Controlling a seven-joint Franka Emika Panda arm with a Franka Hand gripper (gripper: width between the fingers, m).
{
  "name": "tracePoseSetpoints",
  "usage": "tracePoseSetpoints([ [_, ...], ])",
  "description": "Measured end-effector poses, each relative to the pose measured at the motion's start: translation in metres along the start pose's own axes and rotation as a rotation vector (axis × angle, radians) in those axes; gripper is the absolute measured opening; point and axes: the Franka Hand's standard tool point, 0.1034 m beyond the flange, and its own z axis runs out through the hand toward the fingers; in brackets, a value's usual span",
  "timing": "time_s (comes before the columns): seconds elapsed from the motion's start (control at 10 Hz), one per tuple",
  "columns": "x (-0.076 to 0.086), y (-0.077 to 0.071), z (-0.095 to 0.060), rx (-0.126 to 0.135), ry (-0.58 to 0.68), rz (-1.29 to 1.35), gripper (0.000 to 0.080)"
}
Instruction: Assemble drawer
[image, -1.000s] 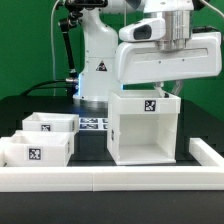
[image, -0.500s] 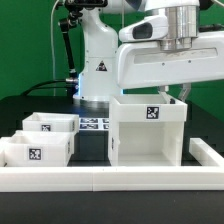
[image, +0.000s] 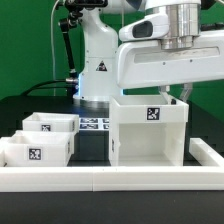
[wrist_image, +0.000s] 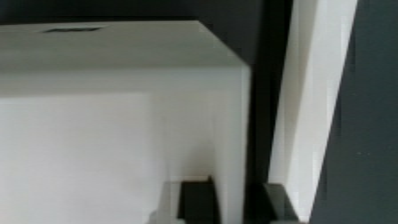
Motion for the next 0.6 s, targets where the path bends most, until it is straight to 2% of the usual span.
tracePoseSetpoints([
  [0.3, 0.001, -0.003, 0.000, 0.003, 0.006, 0.179, 0.0039],
  [0.4, -0.004, -0.008, 0.003, 0.001, -0.001, 0.279, 0.0039],
  [0.5, -0.003, -0.013, 0.004, 0.001, 0.001, 0.429, 0.0039],
  [0.6, 0.000, -0.014, 0.004, -0.001, 0.001, 0.465, 0.0039],
])
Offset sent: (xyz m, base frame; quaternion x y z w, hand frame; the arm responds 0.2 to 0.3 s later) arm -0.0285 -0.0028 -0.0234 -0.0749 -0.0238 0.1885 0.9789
